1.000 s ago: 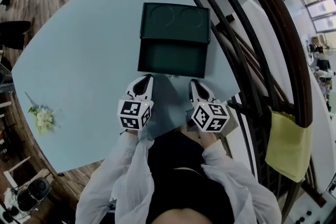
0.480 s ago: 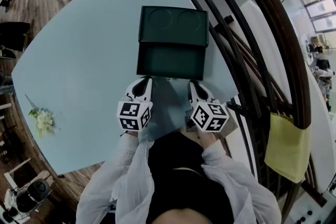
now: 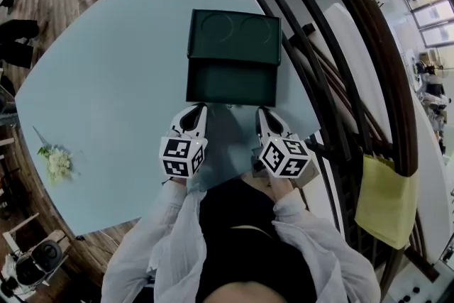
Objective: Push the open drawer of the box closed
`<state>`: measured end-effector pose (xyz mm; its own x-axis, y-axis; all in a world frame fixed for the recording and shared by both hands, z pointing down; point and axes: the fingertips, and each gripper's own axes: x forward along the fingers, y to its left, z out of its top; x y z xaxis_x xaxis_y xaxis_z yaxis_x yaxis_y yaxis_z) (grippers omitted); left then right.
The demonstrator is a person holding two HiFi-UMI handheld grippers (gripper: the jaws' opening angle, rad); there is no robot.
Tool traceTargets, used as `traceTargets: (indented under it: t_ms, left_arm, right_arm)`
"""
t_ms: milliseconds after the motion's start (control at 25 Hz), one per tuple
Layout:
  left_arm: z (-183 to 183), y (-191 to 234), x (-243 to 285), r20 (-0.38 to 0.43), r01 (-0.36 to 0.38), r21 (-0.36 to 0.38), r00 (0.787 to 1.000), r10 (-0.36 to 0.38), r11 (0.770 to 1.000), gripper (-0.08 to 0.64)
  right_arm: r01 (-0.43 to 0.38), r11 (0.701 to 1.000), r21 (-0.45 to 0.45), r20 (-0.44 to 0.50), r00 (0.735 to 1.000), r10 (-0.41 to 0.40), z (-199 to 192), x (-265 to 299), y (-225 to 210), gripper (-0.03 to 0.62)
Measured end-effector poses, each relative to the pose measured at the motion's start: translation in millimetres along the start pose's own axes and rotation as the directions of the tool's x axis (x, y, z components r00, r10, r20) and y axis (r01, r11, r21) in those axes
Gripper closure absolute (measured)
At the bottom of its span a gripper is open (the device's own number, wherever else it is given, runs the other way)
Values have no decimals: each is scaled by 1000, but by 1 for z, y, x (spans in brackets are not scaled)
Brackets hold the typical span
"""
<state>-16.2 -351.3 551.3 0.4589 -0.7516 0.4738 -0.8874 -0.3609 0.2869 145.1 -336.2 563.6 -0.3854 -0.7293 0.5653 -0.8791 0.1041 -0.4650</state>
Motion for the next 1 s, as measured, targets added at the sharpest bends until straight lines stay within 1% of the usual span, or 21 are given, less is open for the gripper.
traceTargets:
  t_ms: [680,1000]
  left_arm:
    - [16,2,12,26,-3,4,1000,3,1000,541]
    - [24,4,15,38,-2,11,999,2,1000,541]
  right_arm:
    - [-10,1000,-18,3,1000,10,16,11,-2,584]
    - [-17,999,-42,5,1000,17,25,15,2,584]
